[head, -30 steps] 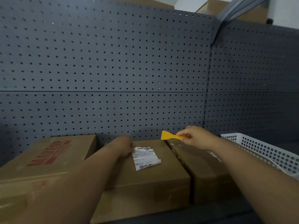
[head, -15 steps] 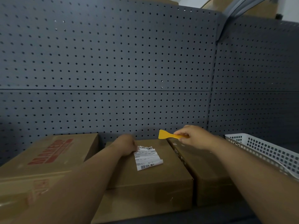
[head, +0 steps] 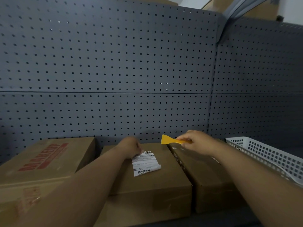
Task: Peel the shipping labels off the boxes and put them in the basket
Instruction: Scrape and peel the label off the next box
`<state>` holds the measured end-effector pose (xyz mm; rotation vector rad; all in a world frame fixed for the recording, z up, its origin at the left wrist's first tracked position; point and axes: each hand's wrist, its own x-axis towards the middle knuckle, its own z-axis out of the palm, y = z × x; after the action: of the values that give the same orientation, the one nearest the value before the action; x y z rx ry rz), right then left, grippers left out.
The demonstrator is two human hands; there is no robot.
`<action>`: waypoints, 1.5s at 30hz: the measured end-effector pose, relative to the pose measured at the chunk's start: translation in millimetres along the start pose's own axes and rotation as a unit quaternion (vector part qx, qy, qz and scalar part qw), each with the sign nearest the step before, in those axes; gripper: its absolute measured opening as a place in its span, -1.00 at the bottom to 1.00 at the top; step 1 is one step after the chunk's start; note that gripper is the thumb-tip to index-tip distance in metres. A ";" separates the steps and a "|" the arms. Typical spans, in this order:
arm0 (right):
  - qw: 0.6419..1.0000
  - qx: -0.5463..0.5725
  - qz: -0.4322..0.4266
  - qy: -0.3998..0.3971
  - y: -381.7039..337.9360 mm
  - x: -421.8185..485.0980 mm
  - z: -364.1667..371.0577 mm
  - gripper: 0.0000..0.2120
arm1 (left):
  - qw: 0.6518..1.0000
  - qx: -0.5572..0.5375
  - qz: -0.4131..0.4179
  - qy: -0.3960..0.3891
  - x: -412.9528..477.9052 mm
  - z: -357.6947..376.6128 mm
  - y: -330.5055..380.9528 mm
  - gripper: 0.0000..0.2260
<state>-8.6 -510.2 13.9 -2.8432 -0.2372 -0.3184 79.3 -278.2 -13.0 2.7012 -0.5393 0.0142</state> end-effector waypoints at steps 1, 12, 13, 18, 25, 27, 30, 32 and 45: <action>1.000 0.001 -0.001 0.001 0.6 0.5 0.1 -0.71 | 1.000 -0.025 -0.001 0.000 0.5 0.3 -0.9 -0.86; 1.000 0.001 -0.008 0.009 0.6 8.3 3.8 -0.68 | 0.995 -0.097 0.003 -0.022 -0.7 0.6 -6.7 -0.88; 1.000 0.001 -0.009 0.007 -0.3 8.6 4.1 -0.68 | 0.996 -0.086 0.001 -0.023 0.1 0.2 -4.6 -0.88; 1.000 0.001 -0.014 -0.001 -1.5 8.7 4.8 -0.69 | 0.998 -0.064 -0.017 0.013 5.9 0.7 3.8 -0.85; 1.000 0.003 -0.004 -0.001 4.4 8.7 4.9 -0.69 | 0.996 -0.075 0.004 -0.040 3.7 0.9 1.3 -0.89; 1.000 0.005 -0.002 0.002 5.4 9.0 3.9 -0.70 | 0.995 -0.094 0.011 -0.044 3.3 -0.4 0.8 -0.86; 1.000 0.010 0.000 0.006 5.2 8.9 2.7 -0.70 | 0.991 -0.124 0.011 -0.045 3.6 0.3 -1.0 -0.82; 1.000 0.008 -0.001 0.007 4.4 8.7 2.9 -0.68 | 0.989 -0.139 0.010 -0.045 2.3 0.6 -2.7 -0.82; 1.000 0.004 -0.017 0.005 -6.3 11.8 7.0 -0.68 | 0.998 -0.017 0.021 -0.065 -9.5 -14.1 -18.1 -0.75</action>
<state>2.9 -500.6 11.6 -2.8314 -0.2832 -0.3381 78.1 -254.1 -7.4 2.6707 -0.6278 -0.1585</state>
